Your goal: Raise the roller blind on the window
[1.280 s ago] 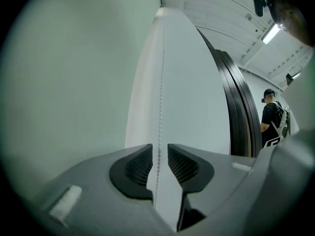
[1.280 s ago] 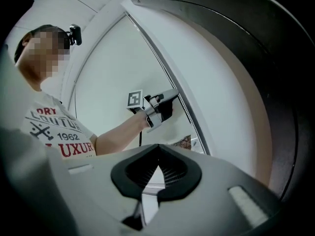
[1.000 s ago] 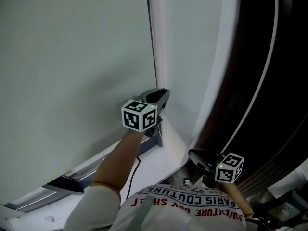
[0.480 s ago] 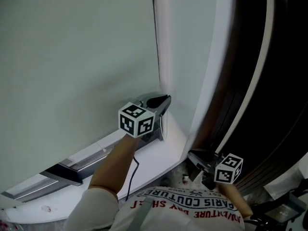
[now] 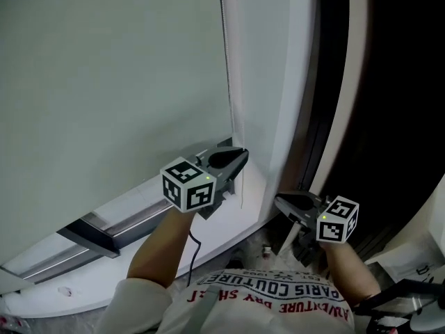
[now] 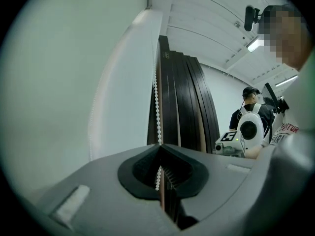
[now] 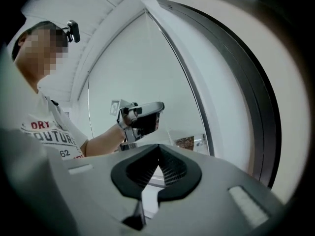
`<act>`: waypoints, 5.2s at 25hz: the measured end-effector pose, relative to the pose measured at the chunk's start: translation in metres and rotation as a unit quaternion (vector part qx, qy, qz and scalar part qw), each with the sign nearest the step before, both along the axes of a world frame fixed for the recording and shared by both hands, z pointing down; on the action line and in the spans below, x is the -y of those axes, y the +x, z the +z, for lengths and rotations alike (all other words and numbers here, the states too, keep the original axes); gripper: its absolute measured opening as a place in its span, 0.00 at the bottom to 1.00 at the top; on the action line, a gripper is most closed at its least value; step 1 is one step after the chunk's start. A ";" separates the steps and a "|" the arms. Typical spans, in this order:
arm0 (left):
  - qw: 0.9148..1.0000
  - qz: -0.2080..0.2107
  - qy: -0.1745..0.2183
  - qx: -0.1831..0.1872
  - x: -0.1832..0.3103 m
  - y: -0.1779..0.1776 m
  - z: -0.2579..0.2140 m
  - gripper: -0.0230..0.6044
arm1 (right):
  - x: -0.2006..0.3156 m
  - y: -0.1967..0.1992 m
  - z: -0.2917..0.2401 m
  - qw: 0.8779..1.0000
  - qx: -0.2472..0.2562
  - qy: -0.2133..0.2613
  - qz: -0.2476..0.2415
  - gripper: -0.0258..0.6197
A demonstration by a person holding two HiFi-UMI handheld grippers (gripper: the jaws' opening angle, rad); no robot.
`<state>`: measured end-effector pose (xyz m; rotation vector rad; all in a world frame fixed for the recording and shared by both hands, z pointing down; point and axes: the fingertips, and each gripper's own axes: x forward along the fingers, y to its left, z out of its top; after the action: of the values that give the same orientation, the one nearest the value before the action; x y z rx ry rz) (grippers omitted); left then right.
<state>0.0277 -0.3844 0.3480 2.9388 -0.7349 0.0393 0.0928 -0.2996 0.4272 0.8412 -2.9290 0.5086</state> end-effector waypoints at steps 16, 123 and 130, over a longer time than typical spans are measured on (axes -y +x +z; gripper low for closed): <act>0.998 0.053 0.019 0.009 -0.145 0.003 -0.013 0.04 | -0.050 -0.048 -0.191 0.980 0.083 0.146 -0.108 0.23; 0.999 0.026 0.004 -0.026 -0.032 -0.005 -0.067 0.18 | 0.017 -0.067 0.055 0.994 -0.105 0.005 -0.003 0.05; 0.999 0.025 0.026 -0.026 -0.026 0.012 -0.116 0.18 | 0.011 -0.068 0.055 0.995 -0.101 0.011 0.003 0.05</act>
<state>0.0401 -0.3580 0.2324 2.9941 -0.6664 -0.0527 0.0246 -0.3110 0.4824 0.8503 -2.7528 0.3686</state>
